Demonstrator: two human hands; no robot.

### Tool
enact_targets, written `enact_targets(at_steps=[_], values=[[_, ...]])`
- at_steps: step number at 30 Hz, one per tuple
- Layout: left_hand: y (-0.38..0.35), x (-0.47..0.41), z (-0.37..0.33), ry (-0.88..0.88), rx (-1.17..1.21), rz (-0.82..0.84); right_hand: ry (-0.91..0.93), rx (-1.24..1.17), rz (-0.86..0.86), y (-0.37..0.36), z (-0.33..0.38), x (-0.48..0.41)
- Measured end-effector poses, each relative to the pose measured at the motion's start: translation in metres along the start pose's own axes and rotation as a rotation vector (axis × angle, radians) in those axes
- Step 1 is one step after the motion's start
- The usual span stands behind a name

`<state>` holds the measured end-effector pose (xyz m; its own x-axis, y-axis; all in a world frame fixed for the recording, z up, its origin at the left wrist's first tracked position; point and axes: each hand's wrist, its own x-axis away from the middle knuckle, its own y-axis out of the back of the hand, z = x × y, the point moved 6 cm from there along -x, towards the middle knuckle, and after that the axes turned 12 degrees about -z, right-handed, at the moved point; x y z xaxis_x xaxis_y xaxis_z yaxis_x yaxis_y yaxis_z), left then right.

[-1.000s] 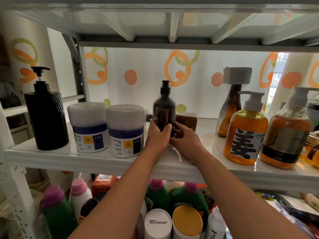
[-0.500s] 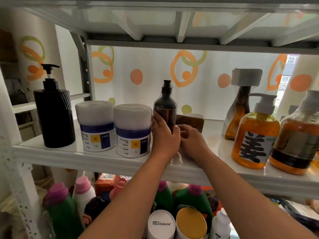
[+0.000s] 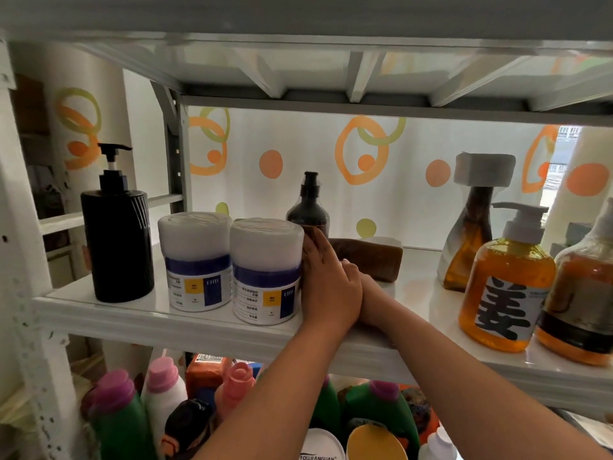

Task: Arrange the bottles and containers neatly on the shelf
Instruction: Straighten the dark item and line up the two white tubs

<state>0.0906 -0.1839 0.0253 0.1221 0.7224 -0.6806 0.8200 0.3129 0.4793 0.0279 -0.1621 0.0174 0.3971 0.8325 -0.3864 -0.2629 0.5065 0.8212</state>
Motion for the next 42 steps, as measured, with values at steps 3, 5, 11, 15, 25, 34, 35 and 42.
enact_targets(at_steps=[3, 5, 11, 15, 25, 34, 35, 42], values=[[0.001, 0.000, -0.003, -0.078, -0.055, -0.075, -0.018, -0.016, 0.043, -0.010, 0.000, -0.006], [-0.007, 0.001, -0.006, -0.111, -0.012, 0.022, -0.007, -0.080, 0.029, -0.011, 0.002, -0.006], [-0.020, 0.003, -0.010, -0.121, 0.062, 0.215, -0.010, 0.096, -0.042, 0.003, -0.013, -0.013], [-0.023, 0.001, -0.006, 0.127, 0.344, 0.294, -0.003, -0.115, -0.471, 0.041, -0.033, -0.014], [-0.045, -0.014, -0.007, 0.632, 0.496, 0.293, -0.306, -0.138, -0.504, 0.038, -0.093, -0.019], [-0.054, -0.010, -0.013, 0.502, 0.534, 0.429, -0.254, -0.382, -0.411, 0.035, -0.085, -0.017], [-0.054, -0.010, -0.013, 0.497, 0.553, 0.431, -0.253, -0.385, -0.404, 0.035, -0.085, -0.017], [-0.051, -0.010, -0.013, 0.513, 0.632, 0.435, -0.267, -0.468, -0.405, 0.034, -0.092, -0.020]])
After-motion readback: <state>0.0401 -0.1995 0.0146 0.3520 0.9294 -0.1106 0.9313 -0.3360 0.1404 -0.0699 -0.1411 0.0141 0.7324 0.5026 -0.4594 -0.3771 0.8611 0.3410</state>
